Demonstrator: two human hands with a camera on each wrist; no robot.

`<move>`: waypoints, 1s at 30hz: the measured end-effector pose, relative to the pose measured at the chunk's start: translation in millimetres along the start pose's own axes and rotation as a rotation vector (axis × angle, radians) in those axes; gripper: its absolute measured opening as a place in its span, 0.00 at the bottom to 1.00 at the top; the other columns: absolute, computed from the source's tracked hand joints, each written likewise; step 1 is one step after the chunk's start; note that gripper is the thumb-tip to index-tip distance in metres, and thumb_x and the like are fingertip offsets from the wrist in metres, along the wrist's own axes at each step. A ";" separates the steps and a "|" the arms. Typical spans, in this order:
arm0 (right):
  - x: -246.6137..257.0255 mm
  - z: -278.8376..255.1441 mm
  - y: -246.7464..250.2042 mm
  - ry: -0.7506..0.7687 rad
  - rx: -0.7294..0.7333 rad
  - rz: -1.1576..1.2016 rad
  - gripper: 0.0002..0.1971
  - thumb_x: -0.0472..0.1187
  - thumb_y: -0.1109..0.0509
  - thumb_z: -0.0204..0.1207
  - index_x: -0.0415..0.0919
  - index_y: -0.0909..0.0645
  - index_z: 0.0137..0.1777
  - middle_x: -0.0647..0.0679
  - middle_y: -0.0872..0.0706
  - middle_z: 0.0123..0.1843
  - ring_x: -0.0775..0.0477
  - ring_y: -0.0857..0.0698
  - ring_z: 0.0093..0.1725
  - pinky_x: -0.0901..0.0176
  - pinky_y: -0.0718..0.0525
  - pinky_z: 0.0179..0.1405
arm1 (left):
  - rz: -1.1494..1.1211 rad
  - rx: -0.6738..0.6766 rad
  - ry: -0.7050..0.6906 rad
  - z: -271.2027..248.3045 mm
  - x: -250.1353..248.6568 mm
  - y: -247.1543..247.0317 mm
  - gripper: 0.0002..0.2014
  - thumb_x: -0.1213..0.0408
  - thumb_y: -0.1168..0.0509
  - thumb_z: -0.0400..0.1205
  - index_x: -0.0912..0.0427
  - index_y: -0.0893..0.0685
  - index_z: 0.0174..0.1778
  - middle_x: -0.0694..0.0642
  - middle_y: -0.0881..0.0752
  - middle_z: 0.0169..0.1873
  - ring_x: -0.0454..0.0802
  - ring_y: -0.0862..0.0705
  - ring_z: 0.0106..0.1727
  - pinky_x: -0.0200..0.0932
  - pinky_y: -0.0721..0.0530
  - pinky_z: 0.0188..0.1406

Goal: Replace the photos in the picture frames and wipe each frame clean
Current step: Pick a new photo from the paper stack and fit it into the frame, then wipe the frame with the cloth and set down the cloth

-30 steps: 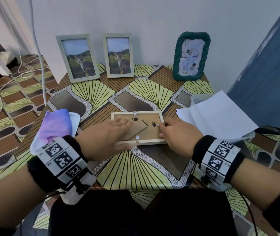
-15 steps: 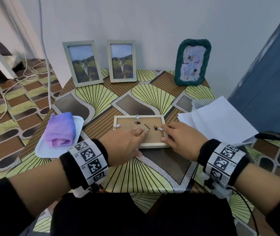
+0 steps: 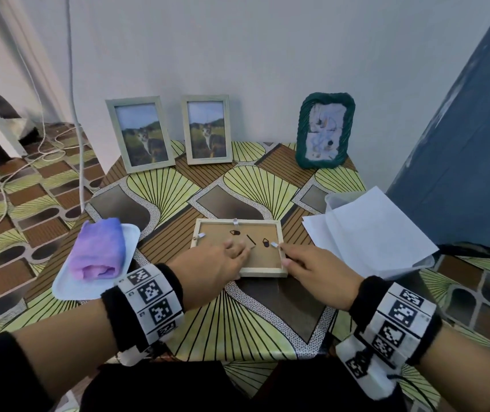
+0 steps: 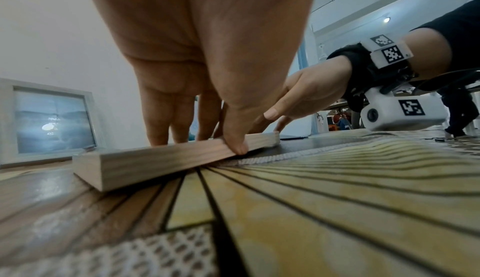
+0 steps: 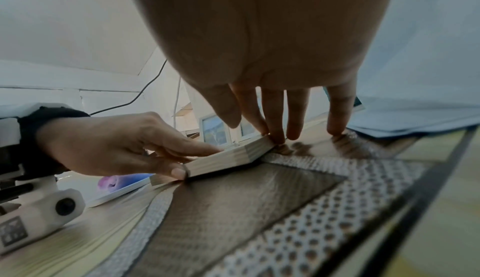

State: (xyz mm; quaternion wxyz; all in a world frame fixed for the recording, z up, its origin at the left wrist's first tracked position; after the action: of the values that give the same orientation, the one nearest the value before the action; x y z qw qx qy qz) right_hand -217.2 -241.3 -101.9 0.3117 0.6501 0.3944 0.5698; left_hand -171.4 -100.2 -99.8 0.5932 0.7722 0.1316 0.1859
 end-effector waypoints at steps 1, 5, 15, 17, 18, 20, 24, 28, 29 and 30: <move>0.9 -2.3 1.6 -0.001 -0.011 0.038 0.16 0.46 0.44 0.88 0.43 0.21 0.67 0.45 0.15 0.63 0.45 0.19 0.58 0.47 0.22 0.61 | 0.008 -0.018 -0.006 -2.2 -0.6 1.3 0.28 0.65 0.50 0.90 0.60 0.52 0.86 0.58 0.46 0.86 0.57 0.41 0.84 0.55 0.35 0.79; -0.9 -8.4 11.9 -0.045 -0.084 0.193 0.20 0.49 0.46 0.89 0.47 0.23 0.75 0.46 0.14 0.66 0.46 0.18 0.64 0.50 0.24 0.67 | 0.003 -0.159 -0.052 -9.2 -3.8 19.6 0.32 0.77 0.44 0.82 0.61 0.42 0.84 0.59 0.38 0.84 0.57 0.33 0.81 0.55 0.25 0.72; -3.1 -6.0 39.5 -0.077 -0.283 0.592 0.19 0.56 0.43 0.86 0.61 0.25 0.75 0.75 0.24 0.70 0.70 0.26 0.70 0.58 0.28 0.75 | -0.109 -0.433 0.052 -16.1 19.0 68.9 0.21 0.66 0.43 0.85 0.52 0.31 0.75 0.46 0.19 0.66 0.49 0.16 0.46 0.43 0.18 0.40; -3.7 -3.0 44.7 -0.075 -0.303 0.708 0.25 0.58 0.42 0.84 0.57 0.31 0.80 0.67 0.27 0.76 0.64 0.30 0.76 0.46 0.31 0.80 | -0.243 -0.510 0.080 -19.1 30.6 87.0 0.17 0.64 0.43 0.86 0.51 0.26 0.71 0.44 0.16 0.57 0.42 0.22 0.41 0.35 0.25 0.37; -2.3 -1.2 46.2 -0.060 -0.297 0.736 0.26 0.60 0.42 0.83 0.59 0.33 0.81 0.67 0.27 0.77 0.64 0.31 0.78 0.45 0.32 0.81 | -0.299 -0.527 0.094 -20.3 36.5 94.2 0.15 0.62 0.44 0.85 0.51 0.24 0.68 0.44 0.15 0.53 0.40 0.23 0.41 0.35 0.24 0.38; 2.8 1.5 45.6 -0.023 -0.256 0.758 0.28 0.64 0.41 0.79 0.65 0.35 0.79 0.75 0.28 0.74 0.67 0.33 0.78 0.47 0.34 0.81 | -0.427 -0.537 0.128 -21.6 48.8 103.6 0.15 0.59 0.45 0.85 0.53 0.21 0.64 0.46 0.14 0.49 0.43 0.18 0.43 0.42 0.16 0.42; 10.3 4.8 27.5 0.000 -0.122 0.684 0.38 0.66 0.39 0.76 0.57 0.43 0.85 0.67 0.38 0.83 0.74 0.36 0.76 0.66 0.37 0.77 | -0.887 -0.558 0.205 -23.7 74.8 99.0 0.09 0.61 0.42 0.88 0.56 0.16 0.56 0.46 0.12 0.49 0.40 0.13 0.50 0.36 0.14 0.42; 19.1 4.3 3.5 0.056 0.002 0.497 0.38 0.69 0.38 0.76 0.66 0.49 0.83 0.72 0.46 0.82 0.72 0.43 0.80 0.64 0.43 0.81 | -1.376 -0.494 0.331 -30.5 84.1 59.5 0.10 0.64 0.42 0.88 0.60 0.16 0.57 0.57 0.09 0.49 0.50 0.10 0.51 0.46 0.13 0.46; 22.9 2.5 -0.1 0.084 0.018 0.432 0.35 0.69 0.37 0.77 0.73 0.52 0.79 0.79 0.48 0.79 0.77 0.45 0.77 0.70 0.45 0.79 | -1.460 -0.483 0.358 -33.8 83.8 48.9 0.11 0.65 0.42 0.88 0.61 0.16 0.59 0.59 0.09 0.50 0.53 0.10 0.50 0.47 0.13 0.45; 28.1 0.0 -1.6 0.114 0.024 0.366 0.34 0.68 0.36 0.76 0.80 0.55 0.74 0.88 0.51 0.74 0.85 0.47 0.73 0.79 0.47 0.74 | -1.521 -0.482 0.384 -37.2 84.1 39.3 0.11 0.65 0.43 0.89 0.63 0.17 0.59 0.60 0.09 0.49 0.54 0.11 0.48 0.45 0.12 0.41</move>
State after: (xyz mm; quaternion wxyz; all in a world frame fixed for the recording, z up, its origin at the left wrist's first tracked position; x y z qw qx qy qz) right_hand -216.3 -216.2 -89.3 0.1724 0.6812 0.2934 0.6481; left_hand -113.1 -42.6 -42.4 0.6739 0.2783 0.6747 -0.1151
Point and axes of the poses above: each hand's wrist, its own z-axis towards the middle knuckle, its own y-axis out of the back of the hand, x = y × z, the point moved 8 cm from there along z, towards the middle knuckle
